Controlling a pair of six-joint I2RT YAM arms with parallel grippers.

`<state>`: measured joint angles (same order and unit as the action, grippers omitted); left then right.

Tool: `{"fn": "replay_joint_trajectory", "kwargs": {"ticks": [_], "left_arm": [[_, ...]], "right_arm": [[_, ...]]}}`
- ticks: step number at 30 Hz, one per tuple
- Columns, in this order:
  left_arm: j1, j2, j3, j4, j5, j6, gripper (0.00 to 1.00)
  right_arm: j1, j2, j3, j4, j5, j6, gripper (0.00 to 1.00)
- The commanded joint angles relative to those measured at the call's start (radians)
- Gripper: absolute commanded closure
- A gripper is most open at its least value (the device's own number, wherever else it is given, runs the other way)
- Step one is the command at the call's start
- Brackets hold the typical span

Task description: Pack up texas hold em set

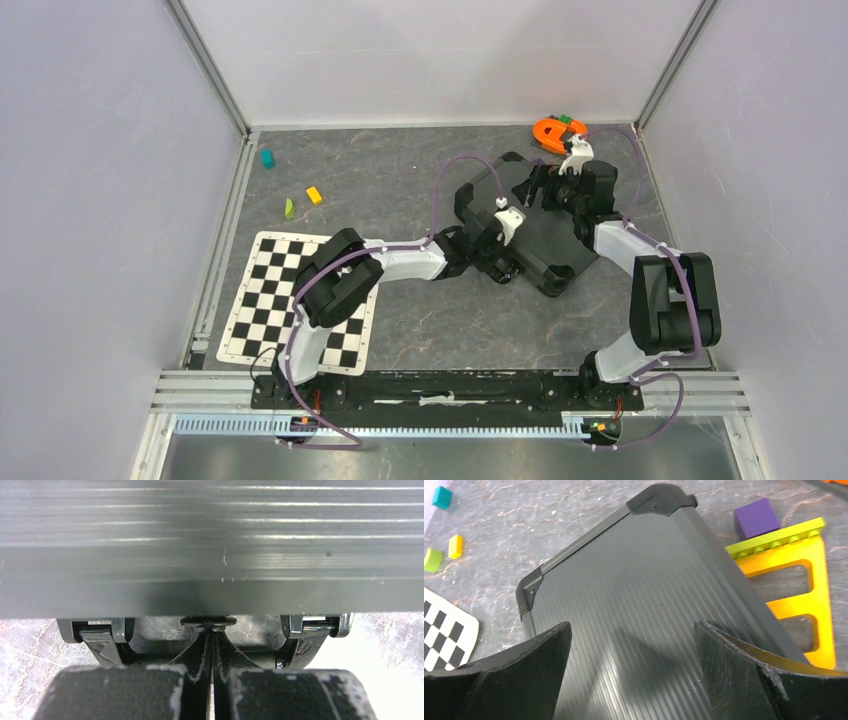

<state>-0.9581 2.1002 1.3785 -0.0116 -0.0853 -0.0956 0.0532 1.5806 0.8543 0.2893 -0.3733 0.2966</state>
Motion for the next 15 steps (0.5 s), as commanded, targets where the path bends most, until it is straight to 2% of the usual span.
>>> {"fn": "replay_joint_trajectory", "kwargs": {"ticks": [1,3,5,8,11,13,15], "left_arm": [[0.034,0.086,-0.15,0.236,-0.068,0.007,0.98],[0.032,0.04,-0.199,0.282,-0.089,-0.006,0.98],[0.032,-0.056,-0.286,0.351,-0.124,-0.017,0.97],[0.038,-0.242,-0.375,0.381,-0.19,-0.03,0.81],[0.054,-0.422,-0.409,0.322,-0.248,-0.063,0.55],[0.078,-0.538,-0.422,0.259,-0.252,-0.098,0.48],[0.106,-0.66,-0.447,0.202,-0.303,-0.14,0.33]], "right_arm": [[0.017,0.054,-0.137,-0.297,-0.108,0.103,0.02],[0.015,0.001,-0.137,-0.256,-0.12,0.137,0.02],[0.015,-0.058,-0.098,-0.283,-0.071,0.142,0.02],[0.015,-0.163,-0.013,-0.365,0.091,0.118,0.02],[0.013,-0.284,0.06,-0.413,0.282,0.083,0.02],[0.014,-0.398,0.044,-0.405,0.405,0.071,0.02],[0.014,-0.569,-0.051,-0.325,0.475,0.05,0.02]]}}
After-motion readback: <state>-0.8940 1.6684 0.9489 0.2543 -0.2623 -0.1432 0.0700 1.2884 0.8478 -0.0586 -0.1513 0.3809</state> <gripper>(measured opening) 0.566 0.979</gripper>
